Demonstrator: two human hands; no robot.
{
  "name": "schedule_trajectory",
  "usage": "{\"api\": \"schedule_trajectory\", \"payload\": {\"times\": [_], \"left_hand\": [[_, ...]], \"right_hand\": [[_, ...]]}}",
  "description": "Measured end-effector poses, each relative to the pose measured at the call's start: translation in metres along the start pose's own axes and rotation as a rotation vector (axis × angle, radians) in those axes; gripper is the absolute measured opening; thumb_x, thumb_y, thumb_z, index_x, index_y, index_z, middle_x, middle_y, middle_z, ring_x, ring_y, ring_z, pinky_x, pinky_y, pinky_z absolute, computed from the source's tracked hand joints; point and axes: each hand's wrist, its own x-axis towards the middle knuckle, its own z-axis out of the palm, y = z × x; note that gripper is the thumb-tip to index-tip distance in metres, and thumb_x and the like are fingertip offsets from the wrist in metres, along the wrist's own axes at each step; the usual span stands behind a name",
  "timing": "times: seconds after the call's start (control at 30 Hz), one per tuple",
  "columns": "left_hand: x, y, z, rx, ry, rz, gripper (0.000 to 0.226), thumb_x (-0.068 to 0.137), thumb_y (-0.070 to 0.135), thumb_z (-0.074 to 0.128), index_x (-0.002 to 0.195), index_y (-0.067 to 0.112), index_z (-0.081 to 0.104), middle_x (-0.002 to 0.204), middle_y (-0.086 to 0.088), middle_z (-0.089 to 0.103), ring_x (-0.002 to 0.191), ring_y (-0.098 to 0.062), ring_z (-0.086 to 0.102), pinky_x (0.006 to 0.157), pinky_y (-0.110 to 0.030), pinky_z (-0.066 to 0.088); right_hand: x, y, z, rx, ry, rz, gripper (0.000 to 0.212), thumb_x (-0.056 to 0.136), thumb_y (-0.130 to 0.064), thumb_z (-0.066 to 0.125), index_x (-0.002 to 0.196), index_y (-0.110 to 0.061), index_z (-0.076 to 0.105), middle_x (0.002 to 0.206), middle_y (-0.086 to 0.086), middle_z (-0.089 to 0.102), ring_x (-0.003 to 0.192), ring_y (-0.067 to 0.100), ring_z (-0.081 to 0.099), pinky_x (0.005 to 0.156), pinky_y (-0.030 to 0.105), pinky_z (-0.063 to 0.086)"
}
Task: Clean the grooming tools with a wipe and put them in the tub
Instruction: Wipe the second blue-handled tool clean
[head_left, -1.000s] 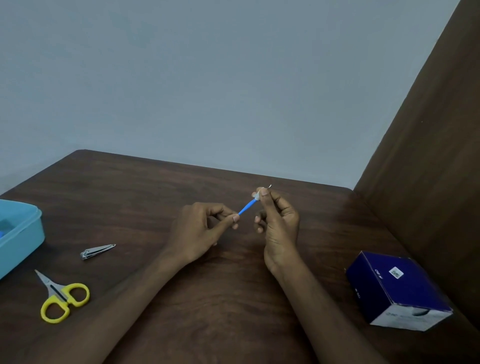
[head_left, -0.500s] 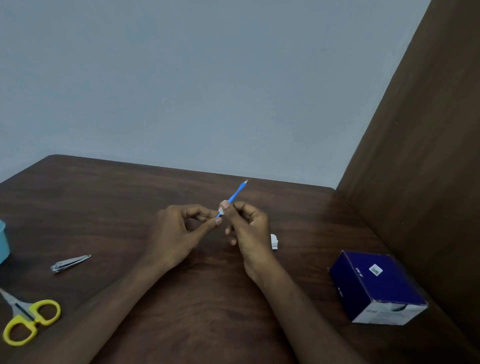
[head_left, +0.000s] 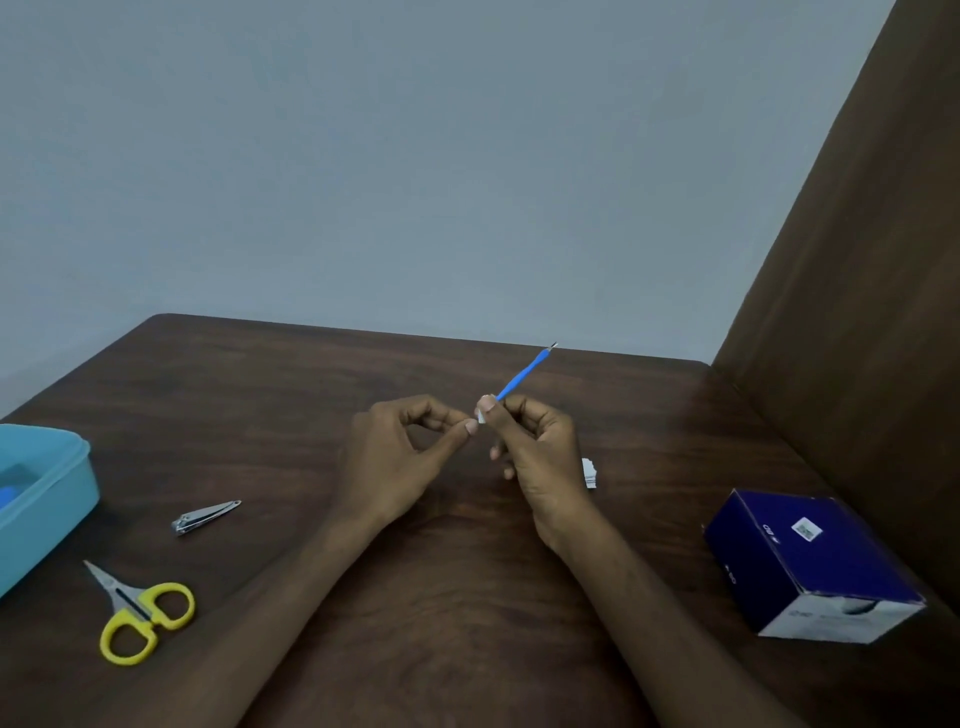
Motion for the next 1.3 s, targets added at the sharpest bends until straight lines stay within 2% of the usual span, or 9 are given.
{"api": "schedule_trajectory", "payload": {"times": [0.13,0.23,0.37,0.43,0.57,0.73,0.93,1.2,1.3], "left_hand": [[0.002,-0.002,-0.002,-0.084,0.108,-0.012,0.020,0.088,0.053,0.068,0.101,0.044,0.081,0.083,0.021,0.079,0.057,-0.017,0.068,0.057,-0.040,0.058],[0.001,0.000,-0.003,-0.123,0.108,-0.016,0.026,0.091,0.062,0.067,0.110,0.050,0.080,0.077,0.008,0.080,0.051,-0.017,0.061,0.053,-0.041,0.054],[0.000,0.003,-0.001,-0.156,0.105,-0.047,0.011,0.091,0.050,0.081,0.098,0.042,0.084,0.080,0.019,0.080,0.064,-0.002,0.074,0.061,-0.036,0.060],[0.002,0.000,0.000,-0.188,0.109,-0.059,0.003,0.091,0.039,0.085,0.092,0.037,0.085,0.080,0.019,0.080,0.072,-0.001,0.077,0.067,-0.034,0.062],[0.011,-0.011,0.003,-0.376,0.189,-0.179,0.007,0.092,0.033,0.085,0.087,0.028,0.085,0.081,0.010,0.081,0.071,-0.002,0.071,0.070,-0.034,0.057],[0.013,-0.008,0.003,-0.540,0.209,-0.267,0.008,0.098,0.024,0.079,0.093,0.022,0.084,0.091,0.002,0.084,0.067,-0.008,0.065,0.060,-0.021,0.053],[0.011,-0.005,0.003,-0.584,0.122,-0.234,0.014,0.105,0.015,0.069,0.102,0.012,0.082,0.103,0.004,0.084,0.082,-0.009,0.073,0.053,-0.021,0.049],[0.011,-0.004,0.001,-0.554,0.146,-0.206,0.017,0.107,0.016,0.064,0.107,0.009,0.080,0.108,0.001,0.083,0.056,-0.004,0.056,0.050,-0.019,0.046],[0.010,-0.001,0.000,-0.542,0.197,-0.222,0.016,0.108,0.017,0.065,0.103,0.012,0.079,0.108,0.004,0.082,0.055,-0.002,0.056,0.049,-0.018,0.045]], "right_hand": [[0.001,0.004,0.001,-0.104,-0.045,-0.054,0.025,0.102,-0.029,0.071,0.088,-0.008,0.074,0.094,0.001,0.081,0.054,0.008,0.053,0.052,0.024,0.040],[-0.002,0.011,0.004,-0.368,-0.171,-0.184,0.026,0.101,-0.034,0.072,0.084,-0.015,0.069,0.072,0.003,0.073,0.051,0.010,0.061,0.058,0.033,0.049],[-0.008,0.013,0.005,-0.551,-0.200,-0.308,0.021,0.098,-0.032,0.075,0.081,-0.023,0.066,0.056,-0.003,0.066,0.050,0.027,0.065,0.057,0.041,0.051],[-0.008,0.012,0.006,-0.538,-0.202,-0.311,0.020,0.098,-0.033,0.075,0.081,-0.027,0.067,0.056,-0.003,0.065,0.049,0.030,0.064,0.054,0.040,0.050],[-0.003,0.012,0.007,-0.451,-0.149,-0.212,0.014,0.098,-0.033,0.076,0.086,-0.026,0.073,0.076,-0.011,0.077,0.046,0.010,0.065,0.057,0.030,0.051],[0.000,0.014,0.005,-0.352,-0.128,-0.151,0.013,0.098,-0.031,0.077,0.086,-0.024,0.075,0.084,-0.006,0.080,0.048,0.012,0.063,0.057,0.031,0.052],[-0.001,0.010,0.004,-0.253,-0.099,-0.127,0.013,0.097,-0.027,0.078,0.087,-0.019,0.078,0.085,-0.003,0.079,0.052,0.014,0.061,0.058,0.032,0.051],[-0.001,0.012,0.004,-0.220,-0.123,-0.118,0.011,0.095,-0.030,0.080,0.089,-0.021,0.081,0.088,-0.004,0.081,0.056,0.019,0.064,0.060,0.040,0.054],[-0.001,0.009,0.005,-0.179,-0.053,-0.139,0.009,0.096,-0.030,0.080,0.092,-0.022,0.083,0.090,-0.007,0.082,0.056,0.015,0.065,0.060,0.041,0.055]]}}
